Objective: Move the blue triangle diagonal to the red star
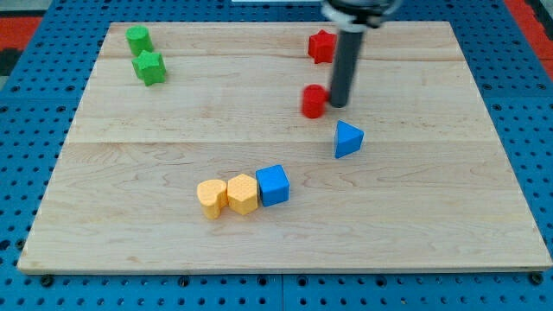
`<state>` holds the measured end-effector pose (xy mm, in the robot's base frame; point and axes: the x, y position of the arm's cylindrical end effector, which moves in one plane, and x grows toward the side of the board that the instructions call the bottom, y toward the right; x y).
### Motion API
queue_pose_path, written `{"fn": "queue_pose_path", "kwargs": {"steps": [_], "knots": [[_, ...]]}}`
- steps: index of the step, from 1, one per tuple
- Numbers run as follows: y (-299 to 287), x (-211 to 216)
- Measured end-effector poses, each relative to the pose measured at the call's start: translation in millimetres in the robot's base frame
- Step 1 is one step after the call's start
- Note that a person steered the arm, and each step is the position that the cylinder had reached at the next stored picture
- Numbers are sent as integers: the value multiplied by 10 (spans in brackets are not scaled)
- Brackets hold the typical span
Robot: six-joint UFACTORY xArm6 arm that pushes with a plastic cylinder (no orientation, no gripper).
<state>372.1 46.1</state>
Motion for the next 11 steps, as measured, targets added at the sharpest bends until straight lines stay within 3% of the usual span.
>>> {"fn": "queue_pose_path", "kwargs": {"steps": [1,2,5,7,8,9,11], "knots": [[-380,224],[69,697],[909,1048],[1243,395],[1513,276],[1762,501],[1700,-358]]}}
